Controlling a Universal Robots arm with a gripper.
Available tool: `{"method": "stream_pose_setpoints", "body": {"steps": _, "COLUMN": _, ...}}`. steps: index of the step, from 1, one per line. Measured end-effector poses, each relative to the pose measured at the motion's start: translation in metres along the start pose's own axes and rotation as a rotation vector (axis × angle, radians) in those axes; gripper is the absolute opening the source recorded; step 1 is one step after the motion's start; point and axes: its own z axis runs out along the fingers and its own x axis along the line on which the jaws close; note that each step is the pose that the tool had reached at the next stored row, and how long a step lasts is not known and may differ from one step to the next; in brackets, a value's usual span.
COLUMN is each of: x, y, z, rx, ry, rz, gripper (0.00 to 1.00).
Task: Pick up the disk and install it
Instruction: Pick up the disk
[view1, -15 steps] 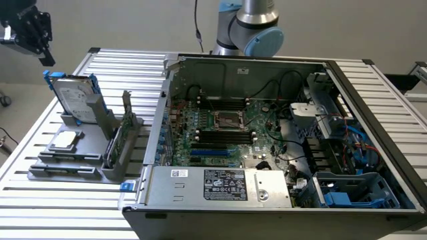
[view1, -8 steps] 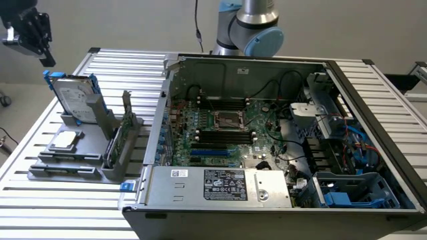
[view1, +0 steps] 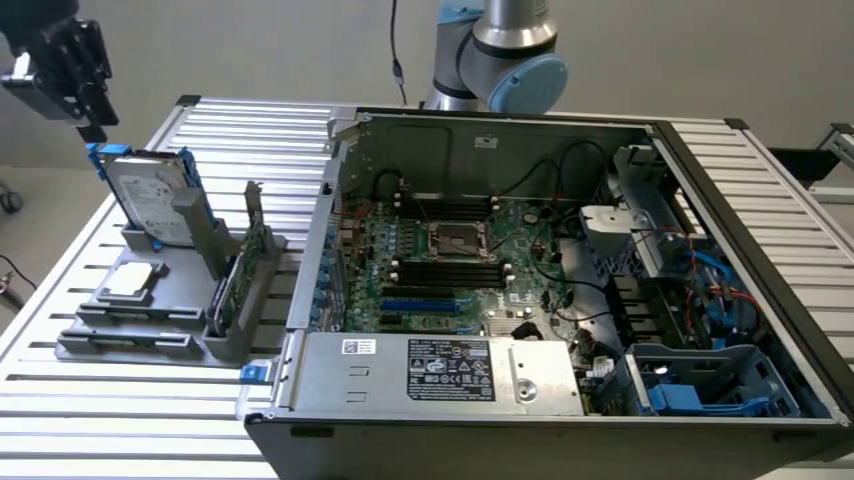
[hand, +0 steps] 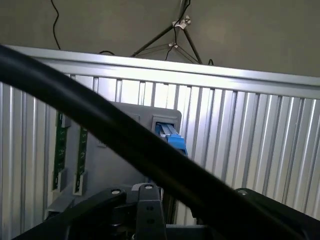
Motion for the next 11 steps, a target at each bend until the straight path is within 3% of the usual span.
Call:
{"method": "stream_pose_setpoints", "body": {"steps": 3, "x": 0.0, "y": -0.0002, "z": 0.0029, "rx": -0.0013, "ry": -0.0008, "rz": 0.0, "gripper": 0.48}}
{"method": "stream_pose_setpoints", "body": {"steps": 11, "x": 0.0, "y": -0.0009, "z": 0.0129, "rx": -0.0026, "ry": -0.0059, "rz": 0.007, "gripper": 0.48}}
